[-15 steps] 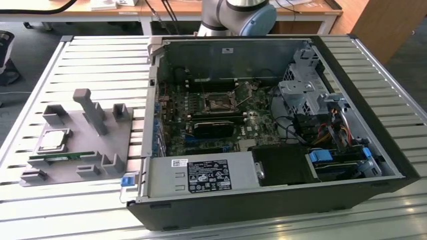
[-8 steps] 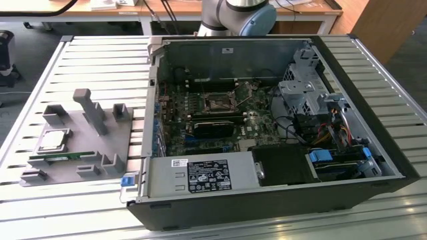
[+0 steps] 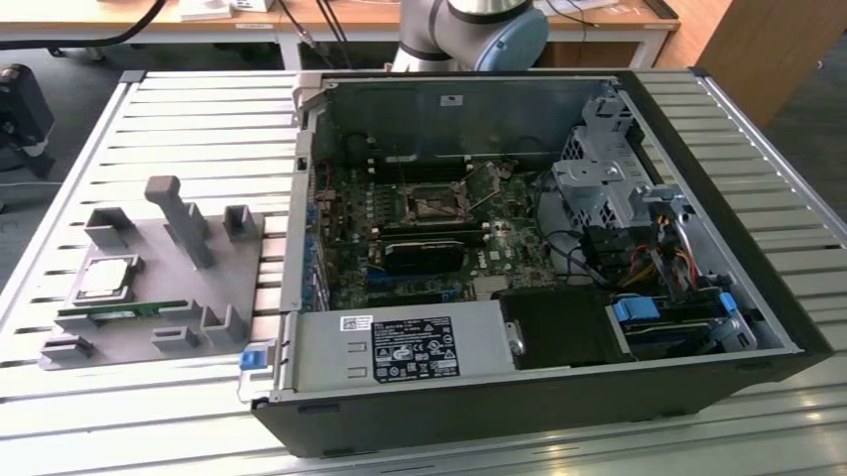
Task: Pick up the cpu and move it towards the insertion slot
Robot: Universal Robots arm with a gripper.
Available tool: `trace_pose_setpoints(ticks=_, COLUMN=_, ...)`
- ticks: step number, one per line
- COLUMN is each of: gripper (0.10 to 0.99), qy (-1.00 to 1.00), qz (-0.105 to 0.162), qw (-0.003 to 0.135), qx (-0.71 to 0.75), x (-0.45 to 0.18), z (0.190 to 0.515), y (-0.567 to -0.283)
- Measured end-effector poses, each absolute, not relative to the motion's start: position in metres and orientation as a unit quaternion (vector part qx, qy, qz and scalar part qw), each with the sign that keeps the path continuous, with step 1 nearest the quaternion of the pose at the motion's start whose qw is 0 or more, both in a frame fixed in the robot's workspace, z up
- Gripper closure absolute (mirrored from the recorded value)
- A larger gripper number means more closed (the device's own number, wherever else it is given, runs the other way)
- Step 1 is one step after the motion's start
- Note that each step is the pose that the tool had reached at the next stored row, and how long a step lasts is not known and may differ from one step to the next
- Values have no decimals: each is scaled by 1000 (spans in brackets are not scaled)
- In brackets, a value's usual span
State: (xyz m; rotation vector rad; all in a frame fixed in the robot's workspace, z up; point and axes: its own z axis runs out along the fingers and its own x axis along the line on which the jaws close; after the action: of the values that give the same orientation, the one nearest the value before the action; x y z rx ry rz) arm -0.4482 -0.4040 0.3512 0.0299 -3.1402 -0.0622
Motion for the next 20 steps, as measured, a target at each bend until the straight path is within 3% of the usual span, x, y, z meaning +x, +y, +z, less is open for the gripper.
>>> trace_pose_setpoints(ticks=1, gripper=439, qy=-1000, qz=-20, qw=0, qx=10, x=-449, z=349, y=-404)
trace_pose_setpoints(ticks=20, gripper=439, qy=-1000, qz=-20, qw=0, qx=14, x=-455, z=320, y=-407)
